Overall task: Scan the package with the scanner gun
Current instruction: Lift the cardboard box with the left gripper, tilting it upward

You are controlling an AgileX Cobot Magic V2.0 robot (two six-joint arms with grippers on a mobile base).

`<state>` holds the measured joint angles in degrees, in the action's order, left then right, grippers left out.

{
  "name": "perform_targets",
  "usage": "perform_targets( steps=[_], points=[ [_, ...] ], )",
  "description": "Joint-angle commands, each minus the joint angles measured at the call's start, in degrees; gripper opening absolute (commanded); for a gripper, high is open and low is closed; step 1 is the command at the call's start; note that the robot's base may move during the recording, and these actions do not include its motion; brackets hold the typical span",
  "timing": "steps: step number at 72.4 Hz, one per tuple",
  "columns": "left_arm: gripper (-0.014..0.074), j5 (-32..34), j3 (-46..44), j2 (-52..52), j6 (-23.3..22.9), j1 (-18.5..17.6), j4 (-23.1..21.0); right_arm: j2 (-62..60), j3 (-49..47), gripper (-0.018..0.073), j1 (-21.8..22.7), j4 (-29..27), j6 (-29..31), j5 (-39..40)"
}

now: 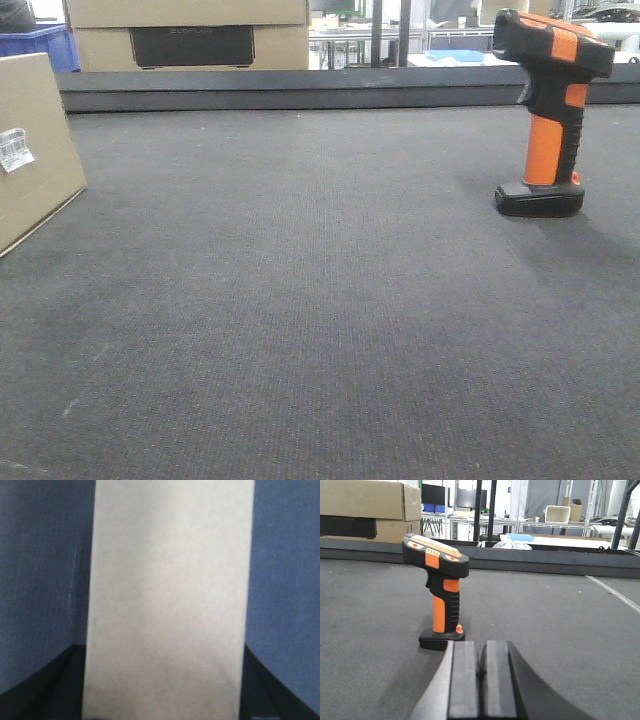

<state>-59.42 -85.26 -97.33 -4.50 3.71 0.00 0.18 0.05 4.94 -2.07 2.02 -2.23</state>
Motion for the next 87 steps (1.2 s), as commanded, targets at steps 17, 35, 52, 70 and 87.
perform_targets(
  steps=[17, 35, 52, 70, 87],
  points=[
    [-0.0111, 0.2, -7.5, 2.0, -0.4, -0.1, -21.1, -0.2, -0.1, -0.0166, 0.1, -0.2, 0.0, 1.2],
    [-0.0111, 4.9, -6.0, 0.9, -1.8, -6.6, -29.5, -0.2, -0.1, -0.0166, 0.1, -0.2, 0.0, 1.2],
    [-0.0111, 9.7, -5.7, -2.0, -7.1, -14.7, -24.4, -0.2, -0.1, -0.0166, 0.1, -0.2, 0.0, 1.2],
    [-0.0111, 8.3, -5.7, -5.3, -9.7, -17.7, -19.8, -0.2, -0.1, -0.0166, 0.1, -0.2, 0.0, 1.2],
    [-0.0111, 8.8, -5.7, -5.8, -9.7, -18.1, -19.8, -0.2, -0.1, -0.0166, 0.1, -1.1, -0.1, 4.3]
  ],
)
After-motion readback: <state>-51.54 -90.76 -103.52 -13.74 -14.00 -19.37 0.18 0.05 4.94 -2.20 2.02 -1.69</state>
